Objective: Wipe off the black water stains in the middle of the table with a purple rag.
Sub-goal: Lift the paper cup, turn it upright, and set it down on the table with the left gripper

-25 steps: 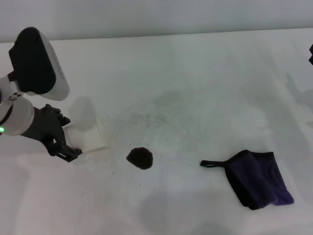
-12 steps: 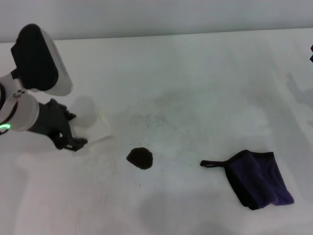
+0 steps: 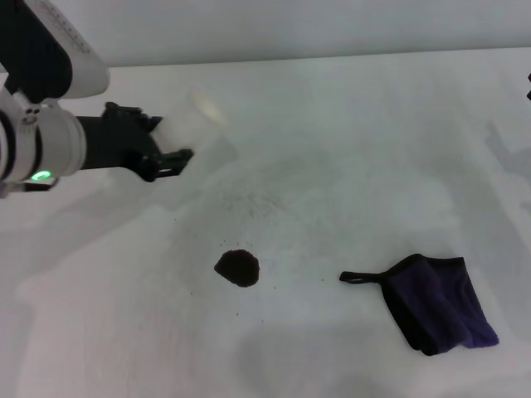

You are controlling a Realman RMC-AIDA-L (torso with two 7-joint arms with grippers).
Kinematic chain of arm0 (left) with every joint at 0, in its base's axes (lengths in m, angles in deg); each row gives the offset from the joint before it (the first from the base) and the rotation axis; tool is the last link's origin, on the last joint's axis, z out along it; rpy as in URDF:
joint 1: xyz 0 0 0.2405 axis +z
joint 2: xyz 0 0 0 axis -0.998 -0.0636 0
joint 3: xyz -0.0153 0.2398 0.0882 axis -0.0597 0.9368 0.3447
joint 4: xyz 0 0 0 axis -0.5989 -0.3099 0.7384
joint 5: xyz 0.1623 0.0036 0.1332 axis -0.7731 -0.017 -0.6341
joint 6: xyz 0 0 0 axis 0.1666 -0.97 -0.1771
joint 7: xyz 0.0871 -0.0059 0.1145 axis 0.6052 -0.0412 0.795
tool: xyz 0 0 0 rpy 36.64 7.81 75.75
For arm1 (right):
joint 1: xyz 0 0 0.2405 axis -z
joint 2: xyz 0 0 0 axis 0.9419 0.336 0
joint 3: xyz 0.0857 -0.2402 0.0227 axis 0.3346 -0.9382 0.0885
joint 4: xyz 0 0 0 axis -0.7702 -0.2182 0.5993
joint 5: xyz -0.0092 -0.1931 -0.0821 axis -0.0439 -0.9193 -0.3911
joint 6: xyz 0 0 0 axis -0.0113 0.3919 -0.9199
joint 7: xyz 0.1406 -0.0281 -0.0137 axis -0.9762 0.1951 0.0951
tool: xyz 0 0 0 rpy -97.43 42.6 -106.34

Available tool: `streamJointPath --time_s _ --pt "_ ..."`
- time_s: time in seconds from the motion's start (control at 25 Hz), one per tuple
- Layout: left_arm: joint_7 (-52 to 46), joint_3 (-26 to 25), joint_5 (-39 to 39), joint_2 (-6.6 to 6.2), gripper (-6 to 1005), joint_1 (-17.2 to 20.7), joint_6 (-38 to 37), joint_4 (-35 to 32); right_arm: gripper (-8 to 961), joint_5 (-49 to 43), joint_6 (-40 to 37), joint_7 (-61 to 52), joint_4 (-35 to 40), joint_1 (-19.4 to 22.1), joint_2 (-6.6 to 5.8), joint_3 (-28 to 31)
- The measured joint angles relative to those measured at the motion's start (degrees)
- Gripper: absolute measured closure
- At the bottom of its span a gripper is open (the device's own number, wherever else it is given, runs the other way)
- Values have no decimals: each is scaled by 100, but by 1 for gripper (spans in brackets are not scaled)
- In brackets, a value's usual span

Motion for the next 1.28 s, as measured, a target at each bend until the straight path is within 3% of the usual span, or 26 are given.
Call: streamJointPath --time_s 0.08,0.12,0.28,0.44,0.68,1.28 --pt "79 19 250 1 373 9 -101 96 83 -8 4 0 -24 -3 0 -1" --pt "370 95 1013 6 377 68 -298 332 83 -14 6 0 -31 -3 0 -3" --pt "995 399 2039 13 391 300 -655 638 83 -19 10 0 -40 -8 -7 -4" --pt "1414 729 2611 18 392 546 -1003 860 83 -23 20 2 -50 -13 -9 -5" --pt "2310 784 3603 16 399 816 -1001 1389 83 -21 27 7 -52 5 -9 -11" --pt "3277 974 3951 26 403 1339 -1219 1768 84 -24 100 5 -11 143 -15 -4"
